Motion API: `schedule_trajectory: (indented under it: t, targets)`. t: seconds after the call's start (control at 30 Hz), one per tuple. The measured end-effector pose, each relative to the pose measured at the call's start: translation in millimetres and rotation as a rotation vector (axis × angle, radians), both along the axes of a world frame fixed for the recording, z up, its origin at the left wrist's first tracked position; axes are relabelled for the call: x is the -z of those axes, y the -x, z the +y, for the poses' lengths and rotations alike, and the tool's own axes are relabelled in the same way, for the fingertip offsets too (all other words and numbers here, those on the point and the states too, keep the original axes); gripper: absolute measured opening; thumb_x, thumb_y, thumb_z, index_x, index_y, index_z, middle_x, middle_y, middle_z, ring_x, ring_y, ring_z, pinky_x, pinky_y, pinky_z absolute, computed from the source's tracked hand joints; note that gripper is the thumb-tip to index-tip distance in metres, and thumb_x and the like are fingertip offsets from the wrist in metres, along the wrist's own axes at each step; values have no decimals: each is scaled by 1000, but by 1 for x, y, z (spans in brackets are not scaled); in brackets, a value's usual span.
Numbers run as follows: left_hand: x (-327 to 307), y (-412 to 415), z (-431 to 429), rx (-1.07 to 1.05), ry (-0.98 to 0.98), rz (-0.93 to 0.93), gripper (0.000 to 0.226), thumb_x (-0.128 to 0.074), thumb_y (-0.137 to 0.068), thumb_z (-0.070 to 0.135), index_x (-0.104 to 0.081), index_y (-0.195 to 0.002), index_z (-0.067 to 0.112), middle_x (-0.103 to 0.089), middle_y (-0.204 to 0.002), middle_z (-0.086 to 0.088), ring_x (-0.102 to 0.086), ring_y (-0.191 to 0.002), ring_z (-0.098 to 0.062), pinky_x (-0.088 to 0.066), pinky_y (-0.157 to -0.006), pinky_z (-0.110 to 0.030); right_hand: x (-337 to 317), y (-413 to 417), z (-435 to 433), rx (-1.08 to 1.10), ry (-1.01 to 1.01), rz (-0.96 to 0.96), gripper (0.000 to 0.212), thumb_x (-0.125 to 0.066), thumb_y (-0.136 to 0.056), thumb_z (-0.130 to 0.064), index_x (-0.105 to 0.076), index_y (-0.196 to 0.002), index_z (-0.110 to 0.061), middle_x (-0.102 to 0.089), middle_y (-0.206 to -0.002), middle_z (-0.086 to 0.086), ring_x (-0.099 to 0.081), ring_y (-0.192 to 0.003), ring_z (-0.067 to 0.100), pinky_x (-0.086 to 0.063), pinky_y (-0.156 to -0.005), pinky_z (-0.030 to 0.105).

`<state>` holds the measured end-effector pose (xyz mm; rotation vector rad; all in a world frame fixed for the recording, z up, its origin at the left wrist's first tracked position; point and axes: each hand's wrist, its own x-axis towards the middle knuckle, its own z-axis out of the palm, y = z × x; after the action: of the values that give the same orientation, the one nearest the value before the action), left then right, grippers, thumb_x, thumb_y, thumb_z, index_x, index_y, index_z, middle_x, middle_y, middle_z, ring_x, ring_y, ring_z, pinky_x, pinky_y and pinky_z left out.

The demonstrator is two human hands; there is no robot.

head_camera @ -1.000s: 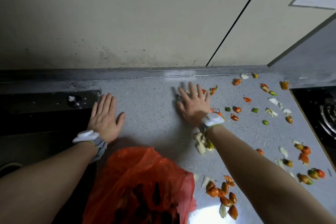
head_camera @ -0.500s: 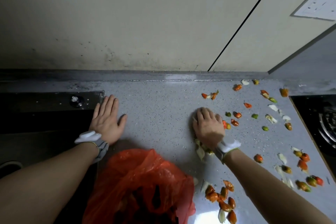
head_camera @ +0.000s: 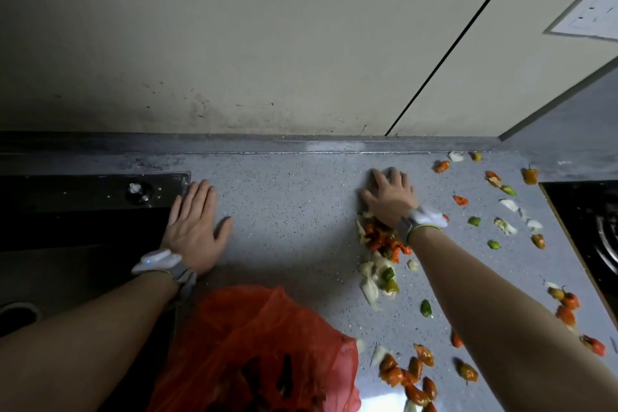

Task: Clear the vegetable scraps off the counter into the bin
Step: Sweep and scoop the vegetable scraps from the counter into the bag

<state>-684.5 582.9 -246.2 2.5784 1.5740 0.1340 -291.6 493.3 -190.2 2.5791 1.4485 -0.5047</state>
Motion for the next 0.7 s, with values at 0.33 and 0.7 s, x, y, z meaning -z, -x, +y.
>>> schedule_trajectory:
  t: [0.33,0.7]
  targets:
    - [-4,-2,-1,-22,21,28,77,-23,-93,55,-28,-153,7,-19,-163,-8,-13,-151,-22,11,-119,-32,-22,64,-114,-166,-30,30,67,-27,-97,-66,-30,-152,-28,-31,-154,5,-32,-139,27,-28,-118,46]
    - [-5,-1,1,-20,37,48,77,-19,-94,56,-22,-155,9,-13,-164,-6,-7,-152,-21,16,-117,-29,5,87,-149,4,-97,-128,91,-21,-83,-88,-5,-157,-37,-4,-166,14,3,-152,38,-4,-121,60]
